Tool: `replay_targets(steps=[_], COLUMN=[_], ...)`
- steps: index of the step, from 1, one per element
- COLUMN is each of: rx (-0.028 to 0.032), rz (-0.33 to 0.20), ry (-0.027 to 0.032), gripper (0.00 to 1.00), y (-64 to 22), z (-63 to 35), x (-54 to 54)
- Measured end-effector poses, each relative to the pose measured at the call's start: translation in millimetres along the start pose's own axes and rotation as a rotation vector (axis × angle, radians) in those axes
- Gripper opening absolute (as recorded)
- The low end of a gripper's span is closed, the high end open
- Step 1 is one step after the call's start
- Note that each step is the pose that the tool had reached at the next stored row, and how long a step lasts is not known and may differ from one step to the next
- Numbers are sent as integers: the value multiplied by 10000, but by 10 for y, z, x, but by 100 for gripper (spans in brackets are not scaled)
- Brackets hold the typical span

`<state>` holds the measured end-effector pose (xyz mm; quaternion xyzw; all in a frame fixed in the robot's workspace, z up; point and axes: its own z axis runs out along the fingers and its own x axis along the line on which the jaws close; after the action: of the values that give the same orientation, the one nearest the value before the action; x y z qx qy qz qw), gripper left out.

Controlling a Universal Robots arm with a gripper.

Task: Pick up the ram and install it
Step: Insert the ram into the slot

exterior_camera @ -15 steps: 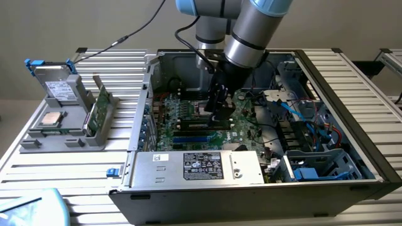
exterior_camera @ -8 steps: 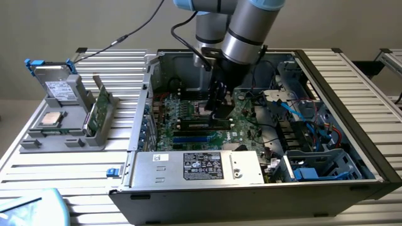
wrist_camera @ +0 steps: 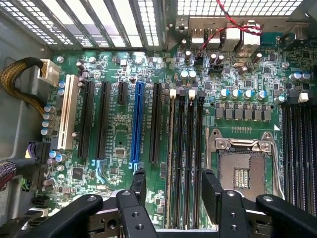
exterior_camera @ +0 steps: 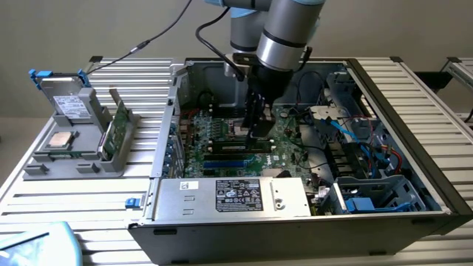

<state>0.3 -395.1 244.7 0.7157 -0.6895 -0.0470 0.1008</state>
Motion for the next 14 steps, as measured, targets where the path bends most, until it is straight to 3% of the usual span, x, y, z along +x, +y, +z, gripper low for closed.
replay_targets(steps=[6, 7, 10, 12, 13, 14], rx=[358, 454, 893, 1134, 1208, 1232], rz=[29, 37, 71, 90, 96, 98], ry=[8, 14, 26, 33, 33, 32], gripper=[58, 58, 58, 58, 58, 58], y=[126, 145, 182, 204, 221, 239], z=[1, 4, 12, 17, 21, 25], x=[-5, -4, -6, -7, -8, -10])
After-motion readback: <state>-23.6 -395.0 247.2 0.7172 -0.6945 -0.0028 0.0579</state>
